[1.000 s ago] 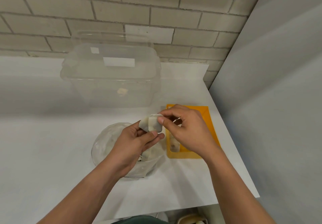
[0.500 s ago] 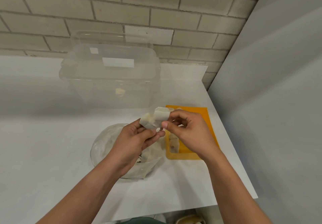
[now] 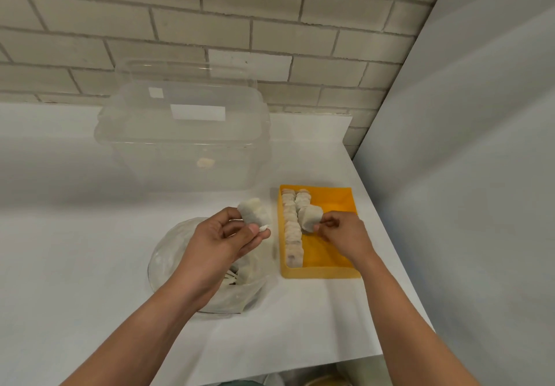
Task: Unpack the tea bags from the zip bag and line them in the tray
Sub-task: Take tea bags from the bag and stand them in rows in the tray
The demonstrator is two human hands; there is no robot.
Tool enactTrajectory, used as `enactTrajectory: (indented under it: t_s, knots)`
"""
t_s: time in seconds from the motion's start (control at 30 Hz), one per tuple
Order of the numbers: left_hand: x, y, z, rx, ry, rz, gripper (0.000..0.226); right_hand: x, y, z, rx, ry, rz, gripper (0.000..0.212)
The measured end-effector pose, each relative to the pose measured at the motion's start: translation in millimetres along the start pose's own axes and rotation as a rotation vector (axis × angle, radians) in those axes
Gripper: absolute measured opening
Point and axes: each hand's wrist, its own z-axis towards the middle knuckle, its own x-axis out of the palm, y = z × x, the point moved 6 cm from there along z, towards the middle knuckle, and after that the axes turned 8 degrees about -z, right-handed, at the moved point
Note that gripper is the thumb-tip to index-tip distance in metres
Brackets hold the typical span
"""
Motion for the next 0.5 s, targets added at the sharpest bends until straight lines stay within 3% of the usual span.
enactTrajectory:
  t_s: [0.1, 0.27, 0.4, 0.5]
  knots:
    - [-0.1, -2.3, 0.4, 0.016, -0.015, 0.015, 0.011, 13.5, -7.4, 7.8, 0.009, 0.086, -0.063, 0.016]
    - [-4.5, -2.9, 1.3, 0.018, -0.047, 0.041, 0.013, 22.7, -10.3, 14.0, 0.032, 0.071, -0.118, 0.025]
    - [-7.6, -1.8, 2.0, 0.009, -0.06, 0.043, 0.014, 28.2, -14.1, 16.1, 0.091, 0.053, -0.136, 0.054]
    - [-7.6, -0.4, 3.2, -0.001, -0.067, 0.012, 0.019, 29.1, -11.6, 16.5, 0.075, 0.059, -0.183, 0.048]
